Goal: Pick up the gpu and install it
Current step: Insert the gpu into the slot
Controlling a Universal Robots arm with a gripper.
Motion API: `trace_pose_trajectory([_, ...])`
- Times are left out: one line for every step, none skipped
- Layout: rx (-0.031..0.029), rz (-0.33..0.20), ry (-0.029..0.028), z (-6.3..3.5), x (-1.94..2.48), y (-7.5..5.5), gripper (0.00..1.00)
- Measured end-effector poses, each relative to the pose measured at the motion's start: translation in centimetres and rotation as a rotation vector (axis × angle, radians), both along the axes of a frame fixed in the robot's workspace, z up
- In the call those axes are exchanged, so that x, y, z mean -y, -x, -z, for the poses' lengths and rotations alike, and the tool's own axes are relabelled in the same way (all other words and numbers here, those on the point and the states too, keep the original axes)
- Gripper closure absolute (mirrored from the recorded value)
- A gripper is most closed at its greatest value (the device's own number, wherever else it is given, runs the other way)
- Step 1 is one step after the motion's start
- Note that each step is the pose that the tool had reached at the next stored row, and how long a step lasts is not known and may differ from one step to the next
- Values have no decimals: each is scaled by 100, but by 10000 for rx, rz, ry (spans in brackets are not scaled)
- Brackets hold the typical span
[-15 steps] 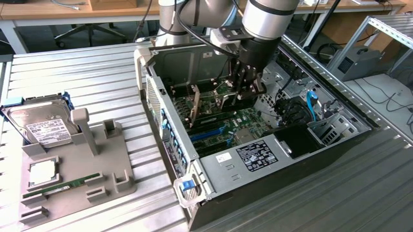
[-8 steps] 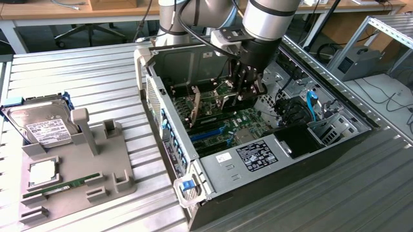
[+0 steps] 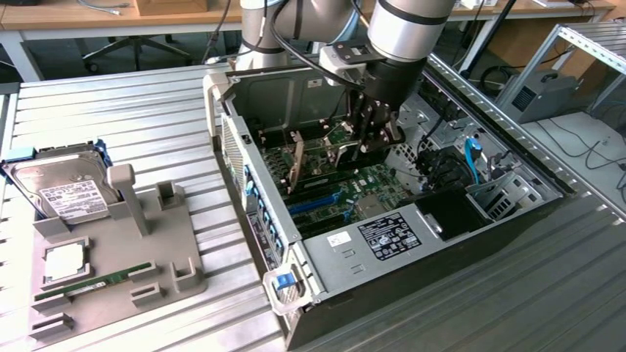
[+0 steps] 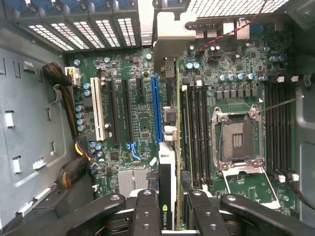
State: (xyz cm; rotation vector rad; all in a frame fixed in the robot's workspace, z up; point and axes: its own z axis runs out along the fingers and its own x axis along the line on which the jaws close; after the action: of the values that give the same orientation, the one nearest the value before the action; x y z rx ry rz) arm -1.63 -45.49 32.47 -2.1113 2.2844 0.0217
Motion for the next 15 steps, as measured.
trace_pose_trajectory([0,-19,-1,1,0,0,73])
trace_pose_trajectory([1,-37,-1,2,1,1,73])
trace_pose_trajectory([1,-53,-2,3,1,1,73])
trace_pose_trajectory([1,-69,-3,5,3,1,73])
trace_pose_trajectory([1,-74,-1,6,4,1,73])
trace_pose_trajectory([0,-77,-1,9,4,2,73])
trace_pose_trajectory([1,-79,-2,17,5,2,73])
trace_pose_trajectory([1,-80,-1,24,5,3,73])
trace_pose_trajectory([0,-78,-1,40,5,5,73])
trace_pose_trajectory([1,-79,-2,55,5,6,73])
trace_pose_trajectory([1,-78,-1,65,6,8,73])
trace_pose_trajectory([0,-78,-1,76,5,9,73])
trace_pose_trajectory([0,-78,1,79,5,9,73])
trace_pose_trajectory([-1,-78,3,79,6,9,73])
trace_pose_trajectory([-1,-78,4,79,6,9,73])
